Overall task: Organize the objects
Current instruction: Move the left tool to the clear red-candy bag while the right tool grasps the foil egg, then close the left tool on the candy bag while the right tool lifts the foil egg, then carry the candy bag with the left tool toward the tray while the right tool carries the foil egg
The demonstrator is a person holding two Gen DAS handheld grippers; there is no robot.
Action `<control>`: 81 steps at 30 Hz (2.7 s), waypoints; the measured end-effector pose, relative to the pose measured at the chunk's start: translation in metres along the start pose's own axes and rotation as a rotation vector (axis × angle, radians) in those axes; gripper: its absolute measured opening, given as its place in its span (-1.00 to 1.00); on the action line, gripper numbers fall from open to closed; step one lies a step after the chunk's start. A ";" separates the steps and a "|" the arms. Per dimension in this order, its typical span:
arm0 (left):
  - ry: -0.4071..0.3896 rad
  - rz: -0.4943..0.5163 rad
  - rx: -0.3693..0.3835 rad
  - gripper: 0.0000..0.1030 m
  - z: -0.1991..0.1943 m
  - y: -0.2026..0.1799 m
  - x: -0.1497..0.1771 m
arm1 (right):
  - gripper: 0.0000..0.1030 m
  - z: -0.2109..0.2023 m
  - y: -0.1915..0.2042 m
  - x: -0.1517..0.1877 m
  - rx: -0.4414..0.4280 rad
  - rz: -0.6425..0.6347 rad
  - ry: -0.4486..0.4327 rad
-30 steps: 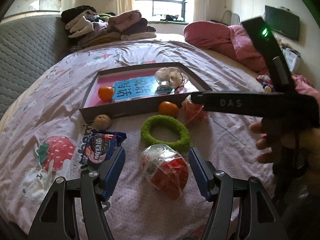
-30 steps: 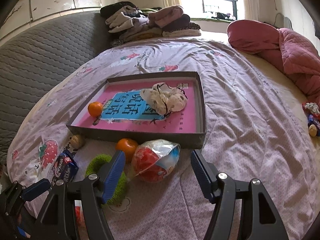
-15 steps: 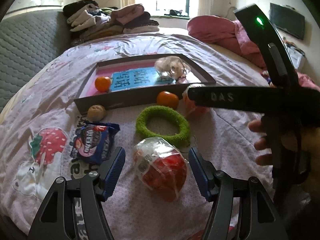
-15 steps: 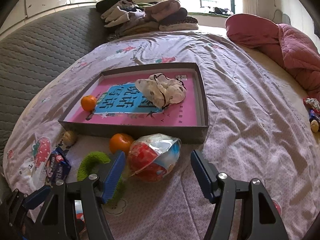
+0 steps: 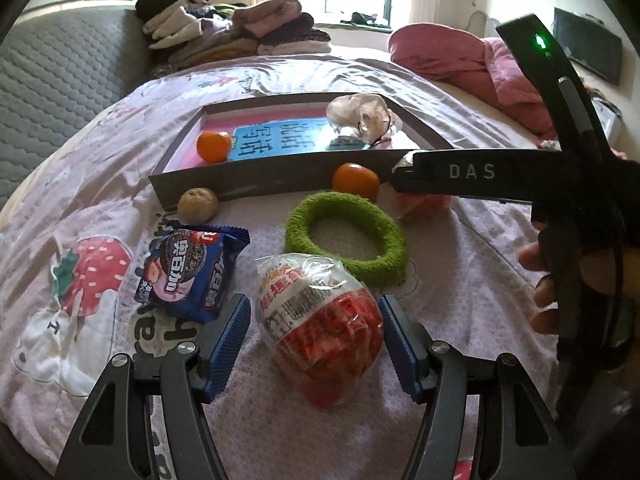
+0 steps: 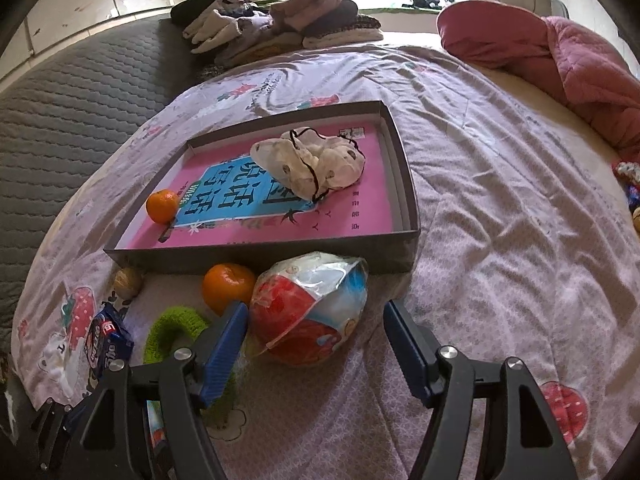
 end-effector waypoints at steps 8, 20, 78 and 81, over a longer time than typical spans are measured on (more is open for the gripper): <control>0.006 -0.021 0.031 0.29 0.005 0.003 0.001 | 0.17 0.004 -0.001 0.000 -0.024 0.012 0.009; 0.007 -0.028 0.067 0.20 0.005 0.003 0.002 | 0.13 -0.009 0.003 -0.006 -0.028 -0.014 -0.030; -0.300 0.052 0.000 0.17 -0.056 0.037 -0.124 | 0.13 -0.080 0.032 -0.045 0.013 -0.193 -0.360; -0.309 0.049 -0.001 0.17 -0.055 0.043 -0.131 | 0.13 -0.082 0.031 -0.049 0.018 -0.196 -0.370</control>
Point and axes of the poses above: each gripper's, at about its wrist camera, not at the fingertips, and z roughly the way its jaws point, y to its left, x to its underside, the point moved 8 cm from there along z, roughly the way its jaws point, and after that the axes turned 3 degrees about x, right-handed, at the moved point
